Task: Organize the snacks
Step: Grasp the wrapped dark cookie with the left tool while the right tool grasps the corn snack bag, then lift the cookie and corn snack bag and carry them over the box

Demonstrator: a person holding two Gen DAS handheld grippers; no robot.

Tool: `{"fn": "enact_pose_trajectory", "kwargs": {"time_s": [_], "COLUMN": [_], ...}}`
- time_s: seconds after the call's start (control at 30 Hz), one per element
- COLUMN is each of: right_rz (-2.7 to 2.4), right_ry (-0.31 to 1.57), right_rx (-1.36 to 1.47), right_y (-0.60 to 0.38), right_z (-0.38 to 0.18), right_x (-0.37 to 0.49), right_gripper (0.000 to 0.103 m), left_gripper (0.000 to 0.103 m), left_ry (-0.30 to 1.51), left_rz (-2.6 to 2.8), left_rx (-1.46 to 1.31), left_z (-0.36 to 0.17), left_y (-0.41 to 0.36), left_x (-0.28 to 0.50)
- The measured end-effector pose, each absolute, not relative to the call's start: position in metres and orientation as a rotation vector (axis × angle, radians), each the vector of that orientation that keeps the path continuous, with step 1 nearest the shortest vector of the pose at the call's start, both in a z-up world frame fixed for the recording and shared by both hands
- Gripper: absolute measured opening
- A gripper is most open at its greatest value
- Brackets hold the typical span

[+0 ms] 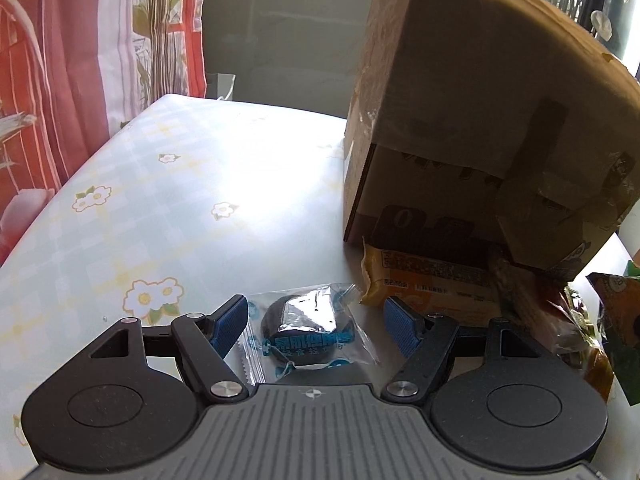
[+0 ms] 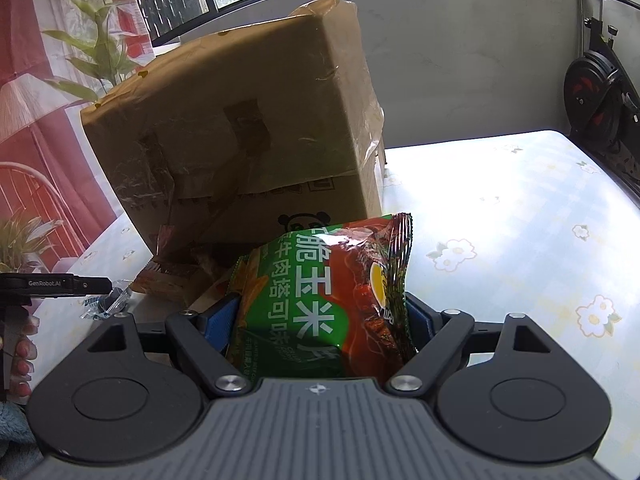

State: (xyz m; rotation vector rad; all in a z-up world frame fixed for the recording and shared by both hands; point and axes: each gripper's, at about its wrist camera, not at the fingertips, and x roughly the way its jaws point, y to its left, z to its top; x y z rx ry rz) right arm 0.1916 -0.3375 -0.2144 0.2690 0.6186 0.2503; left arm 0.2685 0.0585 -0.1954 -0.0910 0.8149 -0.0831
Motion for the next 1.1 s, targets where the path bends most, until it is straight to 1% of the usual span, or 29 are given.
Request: {"fn": "enact_pose_trajectory", "kwargs": {"time_s": [0.23, 0.27, 0.33, 0.37, 0.4, 0.43, 0.77, 0.93, 1.1], "right_rz": [0.254, 0.256, 0.262, 0.264, 0.265, 0.265, 0.262, 0.272, 0.275], "right_ry": [0.629, 0.63, 0.628, 0.628, 0.627, 0.625, 0.611, 0.581, 0.518], "right_rx": [0.273, 0.273, 0.269, 0.267, 0.266, 0.266, 0.272, 0.267, 0.26], "right_y": [-0.334, -0.333, -0.332, -0.332, -0.332, -0.333, -0.334, -0.336, -0.341], "right_z": [-0.214, -0.214, -0.214, -0.214, -0.213, -0.213, -0.212, -0.199, -0.174], "right_x": [0.197, 0.197, 0.198, 0.198, 0.198, 0.198, 0.194, 0.184, 0.172], "right_gripper": [0.084, 0.084, 0.084, 0.084, 0.084, 0.084, 0.084, 0.084, 0.084], "left_gripper": [0.078, 0.076, 0.07, 0.062, 0.059, 0.048, 0.047, 0.047, 0.047], "left_ry": [0.835, 0.836, 0.82, 0.802, 0.785, 0.776, 0.755, 0.698, 0.624], "left_rz": [-0.037, -0.043, -0.054, -0.051, -0.055, -0.067, -0.112, -0.147, -0.207], "left_rx": [-0.123, -0.141, -0.155, -0.138, -0.124, -0.124, -0.142, -0.106, -0.099], "left_z": [-0.209, -0.21, -0.209, -0.207, -0.204, -0.201, -0.187, -0.16, -0.127], "left_y": [0.07, 0.073, 0.074, 0.073, 0.072, 0.072, 0.071, 0.062, 0.052], "left_x": [0.274, 0.273, 0.27, 0.267, 0.264, 0.262, 0.249, 0.236, 0.226]}}
